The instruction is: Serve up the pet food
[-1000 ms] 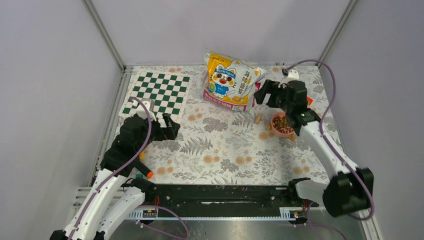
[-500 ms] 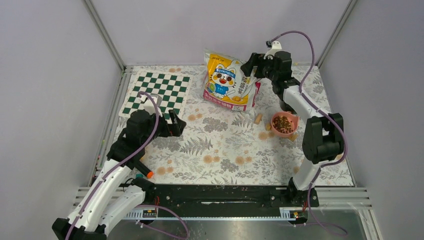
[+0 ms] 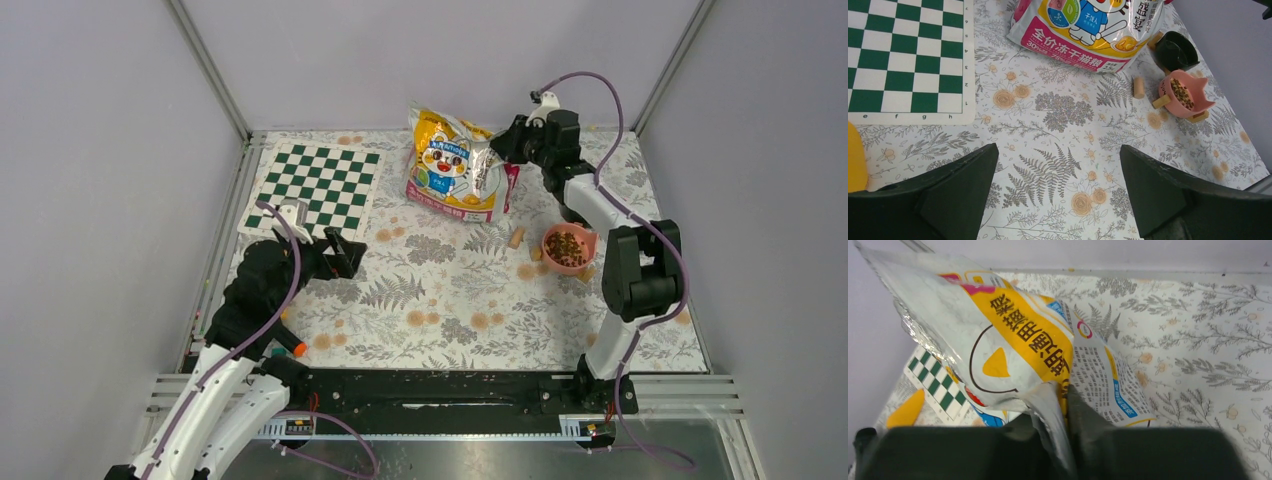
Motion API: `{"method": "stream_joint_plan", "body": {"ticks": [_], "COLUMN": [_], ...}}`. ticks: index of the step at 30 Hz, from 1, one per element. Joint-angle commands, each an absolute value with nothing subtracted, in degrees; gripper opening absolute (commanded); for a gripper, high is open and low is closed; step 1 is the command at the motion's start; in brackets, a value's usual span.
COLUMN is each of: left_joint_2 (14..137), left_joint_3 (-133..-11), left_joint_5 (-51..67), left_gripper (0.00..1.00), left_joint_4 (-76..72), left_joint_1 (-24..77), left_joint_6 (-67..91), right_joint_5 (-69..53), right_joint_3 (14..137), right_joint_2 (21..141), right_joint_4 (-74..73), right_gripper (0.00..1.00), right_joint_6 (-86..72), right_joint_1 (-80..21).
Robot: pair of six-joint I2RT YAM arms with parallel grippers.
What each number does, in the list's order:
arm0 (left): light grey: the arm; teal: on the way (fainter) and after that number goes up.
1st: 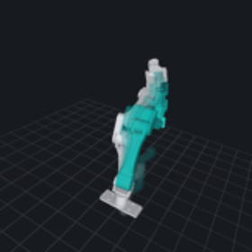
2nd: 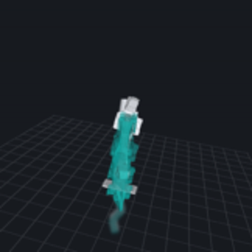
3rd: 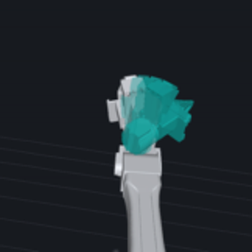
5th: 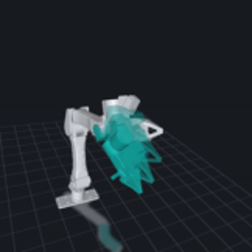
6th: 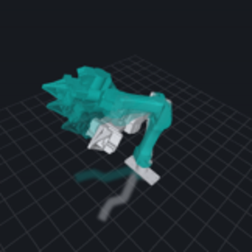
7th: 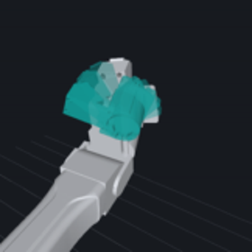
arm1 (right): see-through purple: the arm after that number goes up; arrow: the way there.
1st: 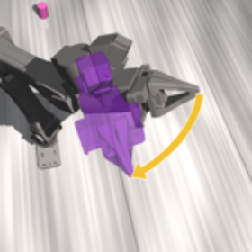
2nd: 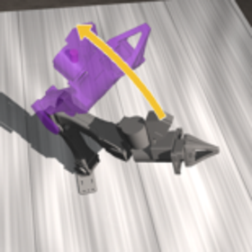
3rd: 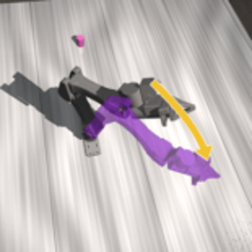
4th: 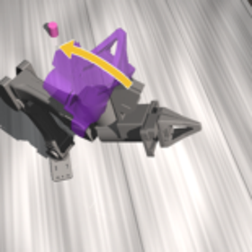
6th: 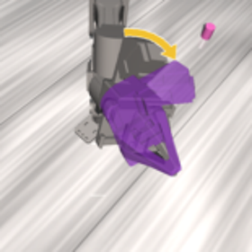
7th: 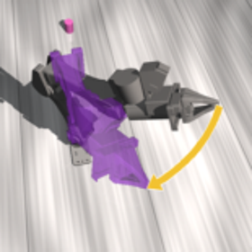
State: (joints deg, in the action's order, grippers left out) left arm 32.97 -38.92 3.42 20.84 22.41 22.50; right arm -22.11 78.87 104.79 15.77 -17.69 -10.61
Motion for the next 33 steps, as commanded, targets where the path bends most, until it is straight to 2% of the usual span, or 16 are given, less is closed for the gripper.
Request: {"method": "stream_joint_plan", "body": {"ticks": [1, 2, 3, 9, 17, 21, 22, 25, 27, 29, 33], "left_joint_2": [33.7, 34.1, 34.3, 36.6, 36.7, 38.1, 38.7, 41.0, 42.6, 44.4, 49.1], "left_joint_3": [-40.3, -40.7, -41.0, -42.9, -43.1, -43.2, -43.3, -43.3, -43.0, -42.3, -40.1], "left_joint_5": [2.8, 2.8, 2.7, 2.7, 2.6, 6.4, 7.6, 10.3, 11.7, 13.4, 14.8], "left_gripper": [0.9, 0.89, 0.88, 0.83, 0.81, 0.82, 0.82, 0.82, 0.81, 0.79, 0.71], "left_joint_4": [19.1, 19.6, 20.2, 22.9, 23.4, 23.0, 22.9, 22.0, 21.0, 19.6, 15.5], "left_joint_1": [22.6, 22.6, 22.6, 22.5, 22.6, 22.6, 22.6, 22.6, 22.6, 22.7, 22.8], "left_joint_6": [22.6, 22.5, 22.5, 22.3, 22.5, 22.7, 23.0, 25.1, 27.4, 30.2, 35.3], "right_joint_5": [-22.0, -18.9, -17.0, -6.7, 3.8, 9.7, 10.2, 8.6, 9.1, 10.5, 16.1], "right_joint_3": [76.1, 76.0, 75.9, 76.4, 73.9, 71.4, 70.9, 70.8, 70.6, 69.9, 67.7], "right_joint_2": [98.9, 97.5, 96.0, 87.1, 75.7, 69.9, 68.9, 67.4, 65.2, 62.1, 55.6], "right_joint_4": [10.1, 8.4, 6.7, -3.4, -12.9, -16.2, -16.8, -19.5, -21.1, -21.9, -22.5], "right_gripper": [0.06, 0.0, 0.0, 0.0, 0.0, 0.0, 0.08, 0.47, 0.63, 0.71, 0.73], "right_joint_6": [-17.3, -17.8, -18.8, -26.1, -36.3, -37.8, -37.7, -35.3, -32.6, -30.1, -28.2], "right_joint_1": [-16.3, -17.4, -18.4, -26.3, -34.6, -40.4, -41.8, -42.8, -42.8, -42.8, -42.6]}}
